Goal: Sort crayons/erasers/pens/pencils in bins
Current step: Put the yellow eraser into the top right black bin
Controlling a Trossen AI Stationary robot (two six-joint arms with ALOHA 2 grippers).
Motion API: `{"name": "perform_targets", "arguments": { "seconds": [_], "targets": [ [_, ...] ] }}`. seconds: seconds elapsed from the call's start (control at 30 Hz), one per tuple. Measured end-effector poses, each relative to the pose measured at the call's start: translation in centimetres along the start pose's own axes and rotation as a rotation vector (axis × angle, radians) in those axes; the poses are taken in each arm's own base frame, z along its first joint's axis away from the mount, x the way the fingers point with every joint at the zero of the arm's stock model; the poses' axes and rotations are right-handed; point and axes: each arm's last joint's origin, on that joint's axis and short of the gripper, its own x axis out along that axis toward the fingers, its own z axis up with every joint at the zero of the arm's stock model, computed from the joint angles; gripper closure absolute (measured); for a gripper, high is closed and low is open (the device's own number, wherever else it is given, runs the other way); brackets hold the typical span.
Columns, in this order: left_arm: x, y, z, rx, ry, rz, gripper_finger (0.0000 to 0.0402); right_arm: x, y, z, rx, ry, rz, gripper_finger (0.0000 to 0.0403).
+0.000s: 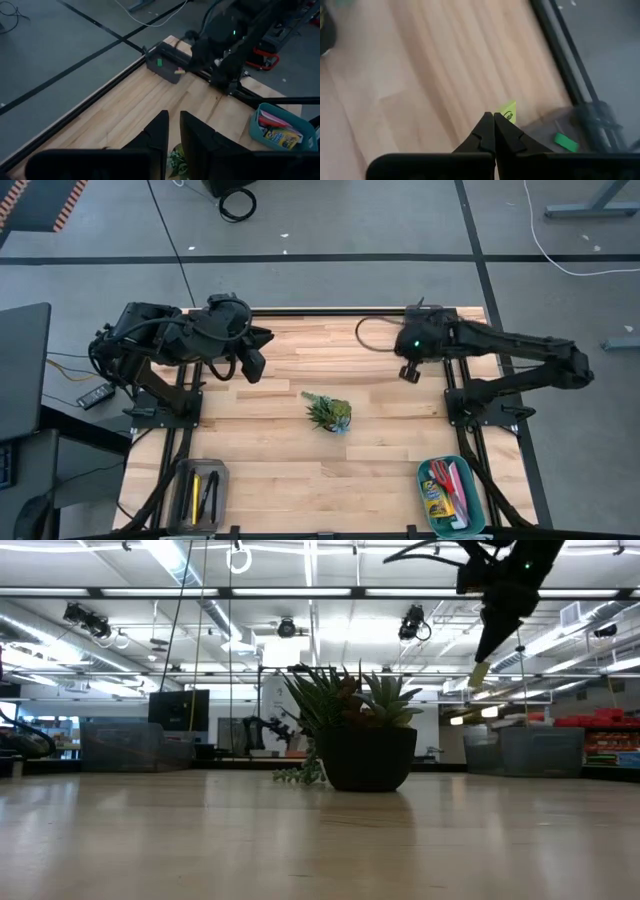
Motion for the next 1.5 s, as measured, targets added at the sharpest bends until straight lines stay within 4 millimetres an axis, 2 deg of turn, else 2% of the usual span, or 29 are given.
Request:
{"name": "perform_targets", "arguments": {
  "seconds": [0.17,0.4,0.67,0.93,1.5],
  "targets": [
    [0.0,0.0,0.0,0.019,-0.001,0.0,0.0345,-1.2,-2.5,0.5,0.099,0.022,-0.06,0.0402],
    [0.0,-0.1,0.1,0.004,-0.01,-0.007,0.0345,-0.5,-5.9,-0.5,0.28,0.154,-0.157,0.0402],
    [-0.4,-0.6,-0.1,0.0,-0.016,-0.04,0.035,-0.2,-8.4,-1.3,0.328,0.188,-0.217,0.0402],
    [-0.4,-0.8,0.1,-0.012,-0.032,-0.054,0.0346,-0.1,-9.5,-1.8,0.379,0.205,-0.245,0.0401],
    [-0.4,-0.8,0.2,-0.02,-0.037,-0.058,0.0346,-0.1,-9.6,-1.7,0.415,0.192,-0.253,0.0399]
  ]
}}
